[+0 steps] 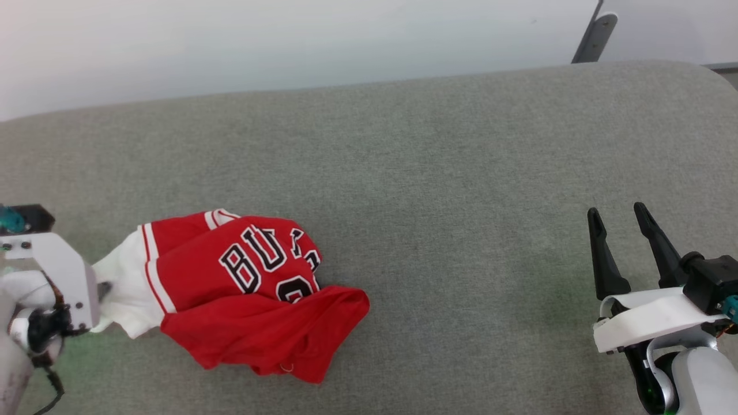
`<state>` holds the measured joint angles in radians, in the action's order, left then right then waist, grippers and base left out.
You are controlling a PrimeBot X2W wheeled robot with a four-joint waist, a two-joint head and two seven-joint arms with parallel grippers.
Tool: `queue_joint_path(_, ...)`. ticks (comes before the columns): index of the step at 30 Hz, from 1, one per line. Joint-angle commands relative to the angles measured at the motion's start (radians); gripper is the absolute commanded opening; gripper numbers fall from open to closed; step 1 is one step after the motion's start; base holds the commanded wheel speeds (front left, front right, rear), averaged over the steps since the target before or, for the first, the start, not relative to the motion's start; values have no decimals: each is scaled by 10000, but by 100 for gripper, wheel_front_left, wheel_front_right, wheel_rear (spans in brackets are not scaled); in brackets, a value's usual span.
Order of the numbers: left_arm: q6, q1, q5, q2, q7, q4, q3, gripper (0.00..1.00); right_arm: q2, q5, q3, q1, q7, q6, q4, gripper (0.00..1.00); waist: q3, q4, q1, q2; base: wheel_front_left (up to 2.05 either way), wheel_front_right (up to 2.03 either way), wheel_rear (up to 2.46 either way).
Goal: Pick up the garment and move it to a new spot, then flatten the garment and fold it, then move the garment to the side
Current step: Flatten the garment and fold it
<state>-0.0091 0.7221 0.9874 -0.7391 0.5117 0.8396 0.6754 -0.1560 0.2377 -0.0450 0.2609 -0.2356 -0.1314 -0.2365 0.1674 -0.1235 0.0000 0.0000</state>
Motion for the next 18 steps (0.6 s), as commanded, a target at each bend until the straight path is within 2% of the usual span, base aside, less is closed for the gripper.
queue_joint_path(1,21,-33,60,47,-145,-101,-62,100,-77,50,-44,-114,51,14,-7,100,-115,119,0,0,0,0,0)
queue_joint_path(7,97,-283,20,99,-1198,-915,-281,100,-266,66,-180,-266,224,14,39,100,-500,553,0,0,0,0,0)
queue_joint_path(10,264,-541,-118,22,-2124,-1601,-441,100,-342,98,-311,-303,339,14,86,100,-692,799,0,0,0,0,0)
queue_joint_path(18,1163,-1998,-304,15,-4715,-3564,-1035,100,-459,361,-905,-374,750,14,144,100,-1098,1615,0,0,0,0,0)
